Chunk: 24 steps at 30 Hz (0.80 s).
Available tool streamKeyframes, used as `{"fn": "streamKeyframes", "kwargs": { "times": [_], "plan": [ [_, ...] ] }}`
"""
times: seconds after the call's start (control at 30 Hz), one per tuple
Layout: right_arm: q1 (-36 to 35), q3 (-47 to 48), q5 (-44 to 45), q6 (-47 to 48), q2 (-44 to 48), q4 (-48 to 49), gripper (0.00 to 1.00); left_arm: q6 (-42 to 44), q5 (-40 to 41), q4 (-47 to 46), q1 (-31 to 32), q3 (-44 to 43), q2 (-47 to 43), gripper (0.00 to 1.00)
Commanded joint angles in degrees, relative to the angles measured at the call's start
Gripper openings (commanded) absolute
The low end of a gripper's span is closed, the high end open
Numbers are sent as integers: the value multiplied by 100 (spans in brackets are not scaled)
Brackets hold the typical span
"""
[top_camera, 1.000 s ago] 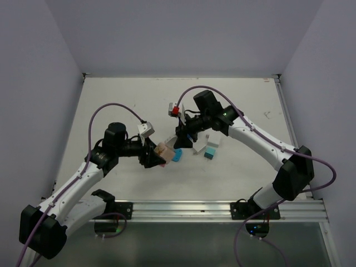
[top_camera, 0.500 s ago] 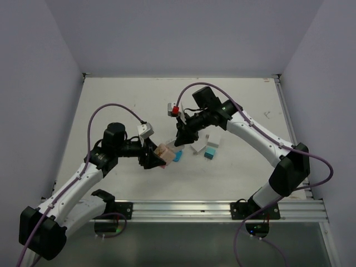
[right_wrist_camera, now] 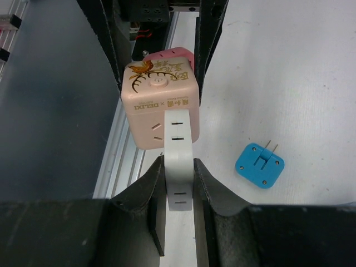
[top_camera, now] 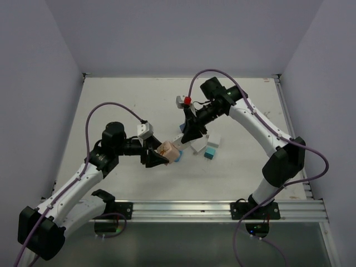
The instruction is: Pull the plug off the socket
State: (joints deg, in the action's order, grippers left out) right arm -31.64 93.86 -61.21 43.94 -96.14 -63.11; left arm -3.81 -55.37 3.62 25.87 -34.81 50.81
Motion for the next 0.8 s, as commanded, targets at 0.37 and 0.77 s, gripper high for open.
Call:
{"fn": "streamKeyframes", "kwargs": {
  "times": [0.37,0.77],
  "plan": [
    [1168,484,-251,1055,244,-1124,0,223,-202,447,32,-26,157,0],
    [1353,-1208,1124,-2250,868,2132,0,214,342,587,32,-87,158,0]
  ]
}}
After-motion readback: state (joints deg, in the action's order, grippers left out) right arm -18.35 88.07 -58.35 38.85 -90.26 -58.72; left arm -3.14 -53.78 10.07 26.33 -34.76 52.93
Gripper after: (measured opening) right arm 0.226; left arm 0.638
